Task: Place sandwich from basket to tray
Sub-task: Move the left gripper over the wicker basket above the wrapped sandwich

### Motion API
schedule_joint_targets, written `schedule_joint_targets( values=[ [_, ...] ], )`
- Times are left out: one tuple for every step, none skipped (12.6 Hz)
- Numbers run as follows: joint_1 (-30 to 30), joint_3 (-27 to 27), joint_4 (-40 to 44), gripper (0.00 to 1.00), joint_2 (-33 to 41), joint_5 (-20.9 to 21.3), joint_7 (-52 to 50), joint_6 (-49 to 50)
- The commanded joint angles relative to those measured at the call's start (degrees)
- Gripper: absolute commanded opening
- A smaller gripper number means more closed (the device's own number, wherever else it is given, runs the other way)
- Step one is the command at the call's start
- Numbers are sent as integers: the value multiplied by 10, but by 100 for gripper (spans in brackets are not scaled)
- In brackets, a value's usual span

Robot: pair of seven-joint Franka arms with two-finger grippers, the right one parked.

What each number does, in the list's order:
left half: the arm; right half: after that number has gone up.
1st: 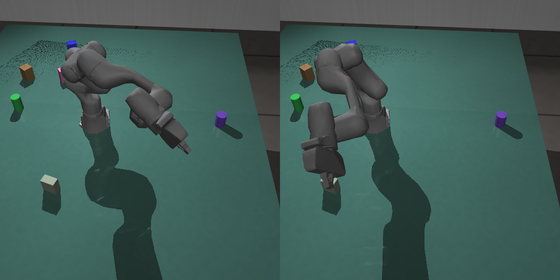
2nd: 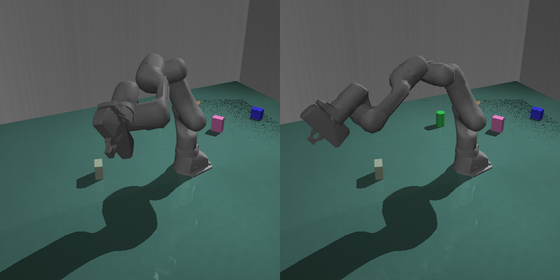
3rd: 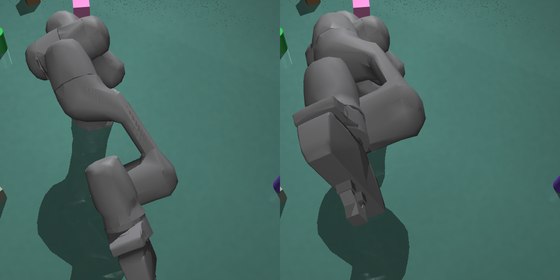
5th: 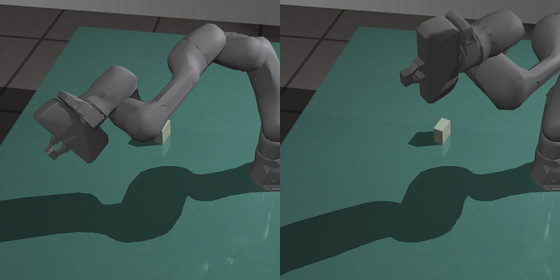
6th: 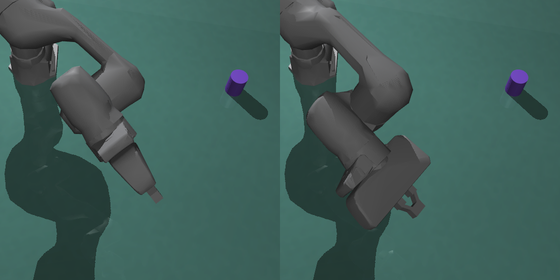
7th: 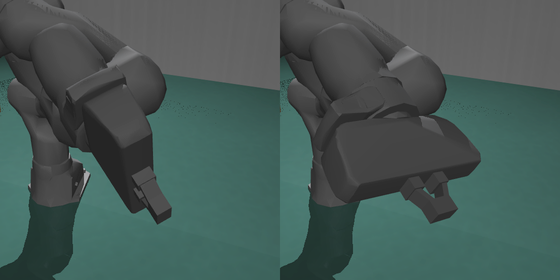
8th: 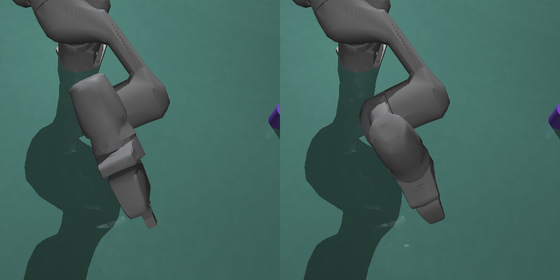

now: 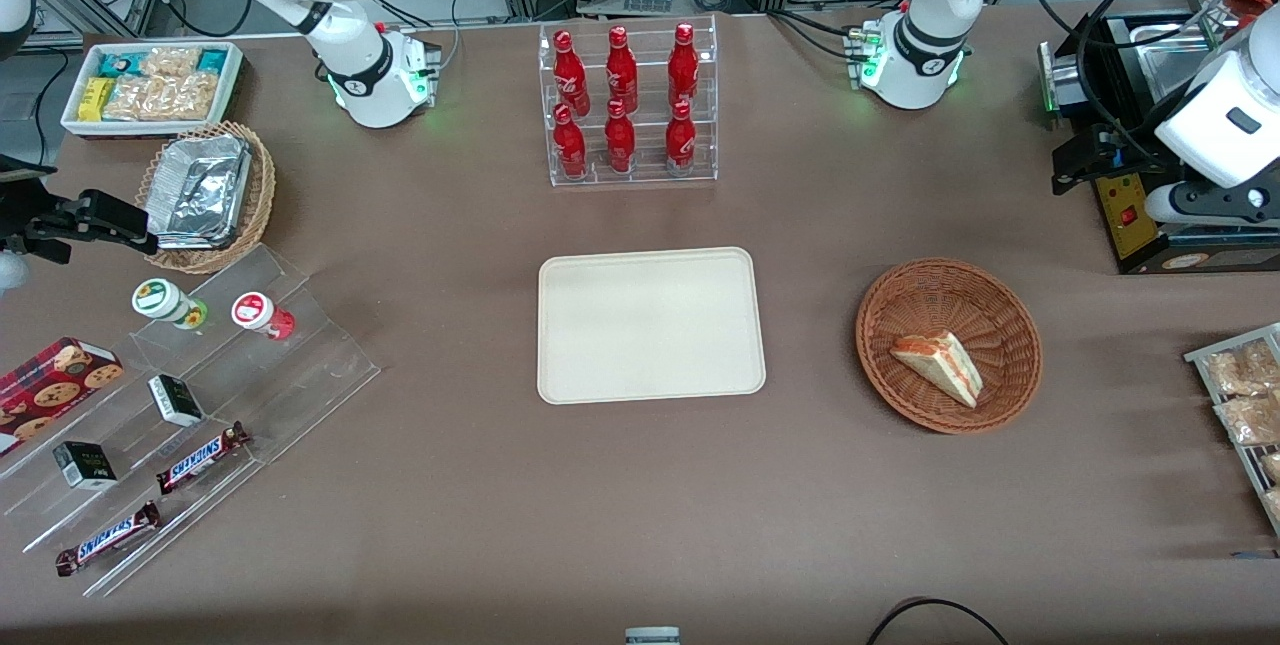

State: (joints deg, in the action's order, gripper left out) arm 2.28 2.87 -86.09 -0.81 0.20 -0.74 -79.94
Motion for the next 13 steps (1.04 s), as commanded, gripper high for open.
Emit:
schedule_joint_targets(
  values=[
    [-7,8,-8,100,12,10,-1,10],
    [-8,8,-8,100,8,9,-1,7],
    [-8,9,-11,100,3,11,-1,3],
    [-7,9,-28,100,-2,11,-3,-5],
    [-6,9,-57,100,-2,11,-9,-33],
    [-5,10,-91,100,1,11,-28,-76],
    [-4,11,-121,100,3,10,-36,-113],
    [-4,11,-144,100,3,10,-54,-139],
    [-4,11,-171,100,1,10,-82,-171],
    [-3,11,-201,100,0,9,-122,-209],
    [-3,11,-227,100,0,7,-169,-246],
    [-3,11,-253,100,-2,7,-201,-286],
    [-3,11,-272,100,-5,7,-227,-322]
  ],
)
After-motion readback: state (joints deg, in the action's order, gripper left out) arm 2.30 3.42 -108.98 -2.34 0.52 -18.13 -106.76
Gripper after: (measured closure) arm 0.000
